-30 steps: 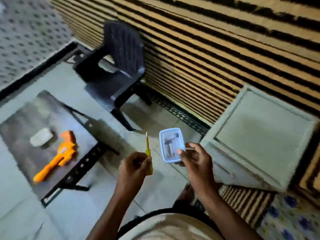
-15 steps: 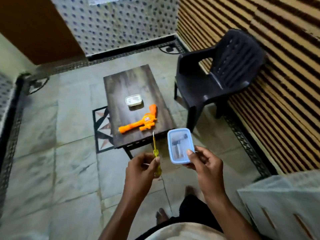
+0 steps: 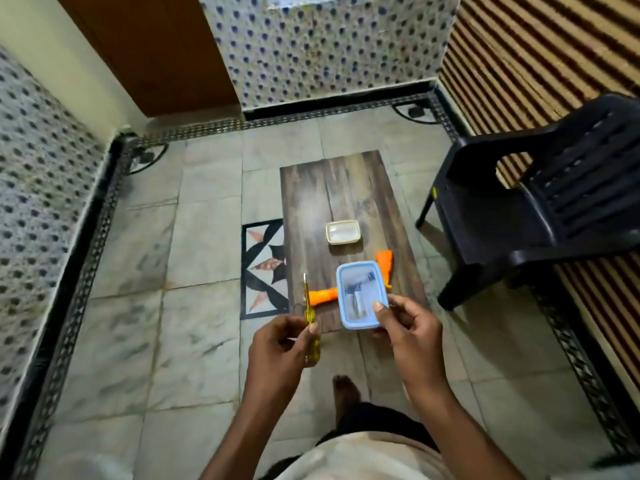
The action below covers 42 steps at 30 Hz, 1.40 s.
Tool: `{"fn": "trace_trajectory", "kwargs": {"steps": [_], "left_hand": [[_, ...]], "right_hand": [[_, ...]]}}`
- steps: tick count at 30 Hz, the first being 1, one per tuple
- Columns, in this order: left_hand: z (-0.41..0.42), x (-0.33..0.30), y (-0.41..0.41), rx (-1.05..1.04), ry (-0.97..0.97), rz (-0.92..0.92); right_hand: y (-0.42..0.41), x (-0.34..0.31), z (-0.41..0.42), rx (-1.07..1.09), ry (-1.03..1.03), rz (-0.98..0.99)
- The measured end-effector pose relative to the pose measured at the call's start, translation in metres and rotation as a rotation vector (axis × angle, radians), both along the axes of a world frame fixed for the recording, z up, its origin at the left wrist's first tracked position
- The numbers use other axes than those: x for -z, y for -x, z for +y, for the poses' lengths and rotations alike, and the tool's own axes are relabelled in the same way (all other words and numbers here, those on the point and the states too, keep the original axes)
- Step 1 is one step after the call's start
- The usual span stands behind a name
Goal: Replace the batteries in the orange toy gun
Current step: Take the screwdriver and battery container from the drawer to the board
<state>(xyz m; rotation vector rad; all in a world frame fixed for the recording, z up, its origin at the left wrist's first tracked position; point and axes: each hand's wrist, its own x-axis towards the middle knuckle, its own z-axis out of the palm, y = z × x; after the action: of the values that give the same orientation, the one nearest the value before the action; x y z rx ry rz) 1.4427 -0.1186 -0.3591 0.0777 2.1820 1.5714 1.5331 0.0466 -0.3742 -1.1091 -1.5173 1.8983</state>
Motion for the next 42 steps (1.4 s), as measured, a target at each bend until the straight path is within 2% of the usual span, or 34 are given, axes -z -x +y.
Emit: {"fn": "trace_trajectory", "kwargs": {"steps": [11, 19, 26, 30, 35, 42], "left_hand": [[0.008, 0.014, 0.168, 0.017, 0.002, -0.036], [-0.02, 0.027, 0.334, 0.252, 0.025, -0.096], [-0.037, 0.01, 0.479, 0.514, 0.132, -0.135], [-0.016, -0.003, 0.532, 0.627, 0.105, -0.096], [0.04, 0.014, 0.571, 0.729, 0.148, -0.06], [0.136, 0.05, 0.601, 0.86, 0.238, 0.021]], "right_hand": [[0.164, 0.008, 0.011, 0.0, 0.013, -0.086], [0.291, 0.018, -0.044, 0.267, 0.049, -0.135], [0.409, -0.01, -0.111, 0.513, 0.142, -0.057], [0.454, -0.024, -0.114, 0.615, 0.178, -0.016], [0.485, -0.021, -0.088, 0.759, 0.191, -0.031], [0.52, 0.042, -0.014, 0.93, 0.275, -0.125]]}}
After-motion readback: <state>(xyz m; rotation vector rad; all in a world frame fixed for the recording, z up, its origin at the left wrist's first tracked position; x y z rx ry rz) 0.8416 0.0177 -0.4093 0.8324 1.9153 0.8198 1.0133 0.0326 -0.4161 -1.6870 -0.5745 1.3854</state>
